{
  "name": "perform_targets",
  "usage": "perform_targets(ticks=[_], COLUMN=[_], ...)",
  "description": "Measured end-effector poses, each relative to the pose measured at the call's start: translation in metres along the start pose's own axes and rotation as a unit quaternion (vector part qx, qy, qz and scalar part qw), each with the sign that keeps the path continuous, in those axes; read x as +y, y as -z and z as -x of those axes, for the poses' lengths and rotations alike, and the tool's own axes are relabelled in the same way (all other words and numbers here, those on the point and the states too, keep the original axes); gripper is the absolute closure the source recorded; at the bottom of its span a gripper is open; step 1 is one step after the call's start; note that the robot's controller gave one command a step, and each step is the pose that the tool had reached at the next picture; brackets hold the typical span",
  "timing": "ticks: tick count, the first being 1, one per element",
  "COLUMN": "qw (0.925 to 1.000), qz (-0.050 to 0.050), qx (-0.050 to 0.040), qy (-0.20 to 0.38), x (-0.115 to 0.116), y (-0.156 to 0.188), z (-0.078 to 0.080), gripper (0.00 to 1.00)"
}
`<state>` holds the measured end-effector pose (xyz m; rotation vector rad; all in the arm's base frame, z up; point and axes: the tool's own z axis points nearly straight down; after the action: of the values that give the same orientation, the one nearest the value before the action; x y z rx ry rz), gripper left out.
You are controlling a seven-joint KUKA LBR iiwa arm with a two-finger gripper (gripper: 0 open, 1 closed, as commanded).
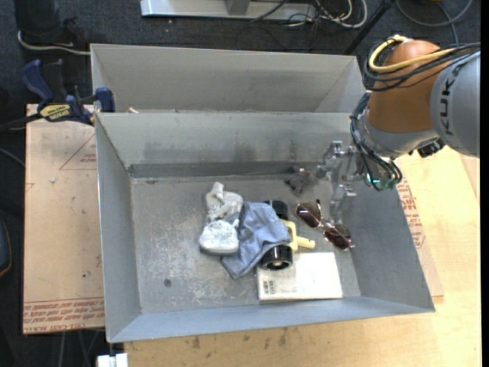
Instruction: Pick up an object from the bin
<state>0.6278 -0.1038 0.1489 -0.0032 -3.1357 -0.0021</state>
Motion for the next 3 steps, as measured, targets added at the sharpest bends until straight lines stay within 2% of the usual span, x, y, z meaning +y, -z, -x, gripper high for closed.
perform_targets(ticks=[1, 2, 3], qw=[1.0, 0.9999, 0.999], qz=[0.0, -0.001, 0.0], qx=[-0.0039, -0.0075, -0.0069], qy=[0.001, 0.008, -0.044], x=[0.0, 0.008, 0.04], y=[0.005, -0.04, -0.074], z=[0.002, -0.012, 0.011], gripper=[0.0, 0.0, 1.0])
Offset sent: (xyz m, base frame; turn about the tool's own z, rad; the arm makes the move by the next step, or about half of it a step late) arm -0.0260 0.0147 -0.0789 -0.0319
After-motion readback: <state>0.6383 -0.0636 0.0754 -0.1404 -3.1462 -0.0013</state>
